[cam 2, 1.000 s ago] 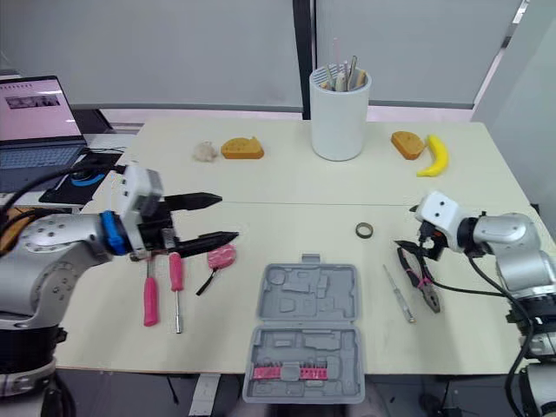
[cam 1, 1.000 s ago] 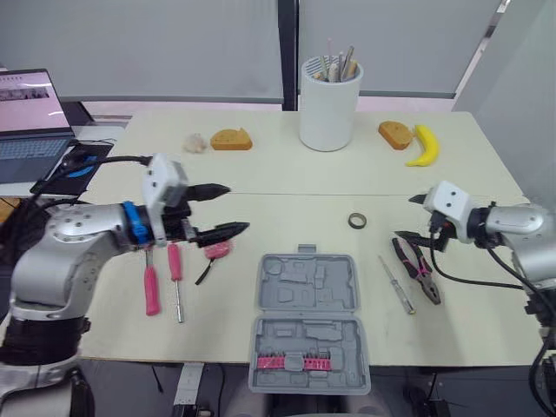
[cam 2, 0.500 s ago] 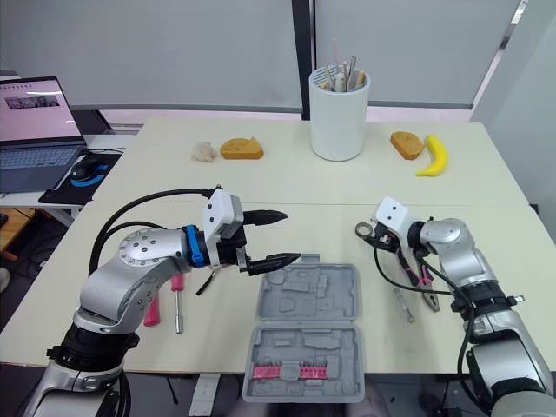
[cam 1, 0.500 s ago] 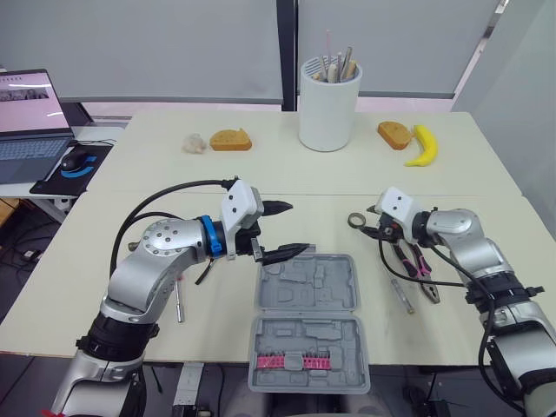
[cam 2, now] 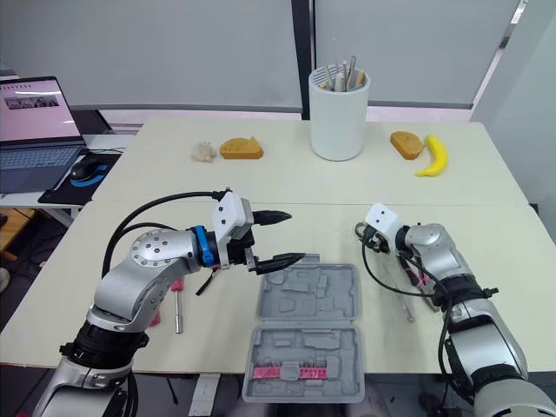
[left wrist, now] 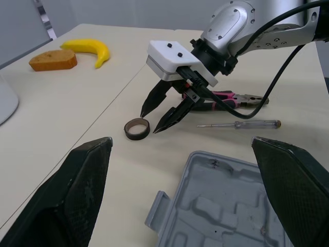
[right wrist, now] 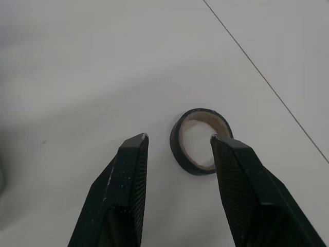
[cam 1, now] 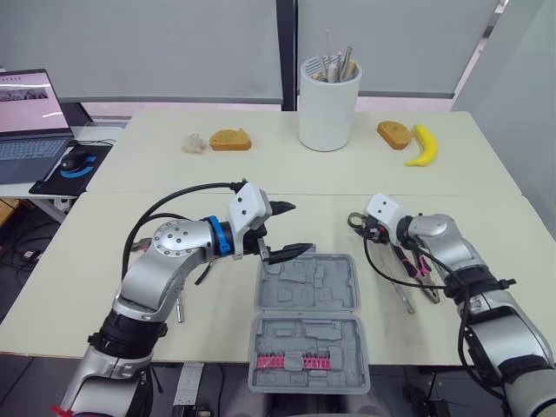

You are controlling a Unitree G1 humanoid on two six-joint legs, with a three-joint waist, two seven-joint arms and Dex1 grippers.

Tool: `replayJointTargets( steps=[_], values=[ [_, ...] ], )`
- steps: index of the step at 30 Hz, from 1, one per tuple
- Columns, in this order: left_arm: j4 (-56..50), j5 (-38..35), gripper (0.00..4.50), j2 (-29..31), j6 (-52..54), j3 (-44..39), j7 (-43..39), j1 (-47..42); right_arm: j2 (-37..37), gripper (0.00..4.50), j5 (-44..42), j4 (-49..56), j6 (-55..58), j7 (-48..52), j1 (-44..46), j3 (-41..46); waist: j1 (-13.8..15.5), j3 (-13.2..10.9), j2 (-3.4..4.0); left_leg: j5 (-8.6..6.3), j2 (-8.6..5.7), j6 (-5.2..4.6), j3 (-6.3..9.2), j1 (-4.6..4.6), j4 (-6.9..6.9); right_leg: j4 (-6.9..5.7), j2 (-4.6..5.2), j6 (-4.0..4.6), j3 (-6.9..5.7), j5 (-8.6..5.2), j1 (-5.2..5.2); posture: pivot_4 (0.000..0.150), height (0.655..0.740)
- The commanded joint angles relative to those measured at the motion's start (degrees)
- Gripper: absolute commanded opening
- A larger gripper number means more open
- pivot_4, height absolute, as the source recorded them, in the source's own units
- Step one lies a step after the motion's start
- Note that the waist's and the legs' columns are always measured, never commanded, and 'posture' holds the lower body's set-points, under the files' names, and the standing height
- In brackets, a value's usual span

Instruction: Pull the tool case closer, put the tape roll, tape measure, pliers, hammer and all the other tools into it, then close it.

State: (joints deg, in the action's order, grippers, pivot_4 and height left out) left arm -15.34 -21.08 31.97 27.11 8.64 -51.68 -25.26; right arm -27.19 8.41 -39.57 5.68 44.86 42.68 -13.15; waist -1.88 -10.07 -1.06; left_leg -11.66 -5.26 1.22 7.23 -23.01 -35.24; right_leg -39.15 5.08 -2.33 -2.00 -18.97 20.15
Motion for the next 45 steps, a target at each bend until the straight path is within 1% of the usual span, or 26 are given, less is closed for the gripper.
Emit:
replayJointTargets(
  steps=[1, 8, 11, 15, 18, 22, 25, 30, 31, 34, 37, 40, 43, 45],
  values=[
    [-1.3, 0.3, 4.5, -0.4, -0.9, -0.1, 0.3, -0.4, 0.7, 2.08, 1.2, -1.4, -0.6, -1.1, 1.9, -0.4, 0.0, 0.0, 0.0, 0.0, 0.0, 0.0, 0.0, 0.0, 0.0, 0.0, 0.0, 0.0, 0.0, 0.0, 0.0, 0.15, 0.74],
    [-1.6, 1.5, 4.5, -0.7, -1.2, 0.6, 0.3, -0.5, 3.4, 2.08, 3.0, -9.0, -1.1, -4.2, 5.3, -0.7, -0.1, 0.0, 0.0, 0.01, 0.0, 0.01, -0.01, 0.0, 0.0, -0.02, 0.0, 0.0, 0.02, 0.0, 0.02, 0.15, 0.74],
    [-1.9, 1.7, 4.5, -1.0, -1.0, 0.7, 0.5, -0.6, 4.2, 1.56, 2.5, -10.1, -1.7, -3.8, 5.8, -0.6, -0.1, 0.0, 0.0, 0.01, 0.0, 0.01, -0.01, 0.0, 0.0, -0.03, 0.0, 0.0, 0.01, 0.0, 0.01, 0.15, 0.74],
    [-2.1, 1.8, 4.5, -1.1, -0.7, 0.8, 0.6, -0.7, 4.6, 0.63, 2.4, -9.9, -2.1, -3.3, 5.7, -0.7, -0.1, 0.0, 0.01, 0.01, 0.0, 0.01, -0.01, 0.01, 0.0, -0.03, 0.0, 0.0, 0.02, 0.0, 0.01, 0.15, 0.74],
    [-2.3, 1.8, 4.5, -1.2, -0.5, 0.7, 0.6, -0.9, 4.6, 0.04, 2.3, -9.9, -2.1, -3.1, 5.8, -0.6, -0.1, 0.0, 0.01, 0.01, 0.0, 0.01, 0.0, 0.01, 0.0, -0.03, 0.0, 0.0, 0.01, 0.0, 0.01, 0.15, 0.74],
    [-2.3, 1.5, 4.5, -1.3, -0.2, 0.5, 0.6, -1.1, 4.1, 0.01, 2.1, -11.0, -2.2, -2.9, 6.5, -0.1, -0.1, 0.0, 0.01, 0.01, 0.0, 0.01, 0.0, 0.01, 0.0, -0.03, -0.01, 0.0, 0.02, 0.0, 0.01, 0.15, 0.74],
    [-2.2, 0.5, 4.5, -1.5, 0.4, -0.5, 0.9, -1.5, 3.6, 0.01, 2.0, -9.3, -2.4, -1.8, 6.7, -0.2, -0.1, 0.0, 0.01, 0.01, 0.0, 0.01, 0.0, 0.01, 0.0, -0.04, -0.01, 0.0, 0.02, 0.0, 0.01, 0.15, 0.74],
    [-1.7, -1.4, 4.5, 1.4, 1.2, -4.2, -0.2, -0.5, 2.3, 0.01, 0.6, 3.2, 2.6, 4.5, 4.3, -1.1, -0.4, 0.0, 0.01, 0.01, 0.02, 0.01, 0.0, 0.0, 0.01, -0.04, -0.02, 0.0, 0.04, 0.0, 0.06, 0.15, 0.74],
    [-1.7, -1.8, 4.5, 2.2, 1.4, -4.9, -0.6, 0.0, 2.1, 0.01, 0.0, 6.4, 4.6, 5.8, 3.4, -1.1, -0.4, 0.0, 0.02, 0.01, 0.04, 0.01, 0.01, 0.0, 0.01, -0.04, -0.02, 0.0, 0.03, 0.0, 0.06, 0.15, 0.74],
    [-2.4, -5.3, 4.5, 5.8, 3.2, -9.9, -2.4, 3.0, 2.0, 0.01, -4.3, 20.6, 14.3, 12.0, -0.1, -1.7, -0.7, 0.0, 0.04, 0.0, 0.05, 0.01, 0.06, 0.0, 0.03, -0.02, -0.03, 0.0, 0.02, 0.0, 0.06, 0.15, 0.74],
    [-4.2, -8.2, 4.5, 9.8, 4.9, -13.7, -4.4, 6.7, 2.3, 0.01, -7.1, 29.4, 20.6, 16.2, -2.1, -3.4, -0.8, 0.0, 0.04, 0.0, 0.04, 0.01, 0.09, -0.02, 0.04, -0.02, -0.03, 0.0, 0.05, 0.0, 0.1, 0.15, 0.74],
    [-6.0, -9.7, 4.5, 13.4, 5.9, -16.1, -6.0, 10.7, 4.1, 0.01, -9.0, 34.1, 25.1, 16.6, -3.1, -4.6, -0.8, 0.0, 0.05, -0.01, 0.03, -0.02, 0.15, 0.01, 0.04, -0.01, -0.02, 0.01, 0.07, 0.0, 0.1, 0.15, 0.74],
    [-9.2, -12.7, 4.5, 16.5, 8.8, -19.9, -7.0, 16.0, 6.2, 0.01, -8.6, 36.4, 25.7, 16.4, -4.8, -8.4, -0.6, 0.0, 0.01, -0.08, 0.01, -0.13, 0.24, 0.01, 0.05, -0.02, -0.02, 0.03, 0.03, 0.02, 0.11, 0.15, 0.74],
    [-10.5, -13.1, 4.5, 17.9, 9.4, -21.8, -6.9, 19.3, 8.2, 0.01, -8.7, 36.4, 26.0, 15.5, -5.1, -9.8, -0.4, 0.0, 0.02, -0.11, 0.02, -0.16, 0.24, 0.01, 0.1, 0.0, -0.02, 0.04, 0.04, 0.01, 0.13, 0.15, 0.74]
  ],
)
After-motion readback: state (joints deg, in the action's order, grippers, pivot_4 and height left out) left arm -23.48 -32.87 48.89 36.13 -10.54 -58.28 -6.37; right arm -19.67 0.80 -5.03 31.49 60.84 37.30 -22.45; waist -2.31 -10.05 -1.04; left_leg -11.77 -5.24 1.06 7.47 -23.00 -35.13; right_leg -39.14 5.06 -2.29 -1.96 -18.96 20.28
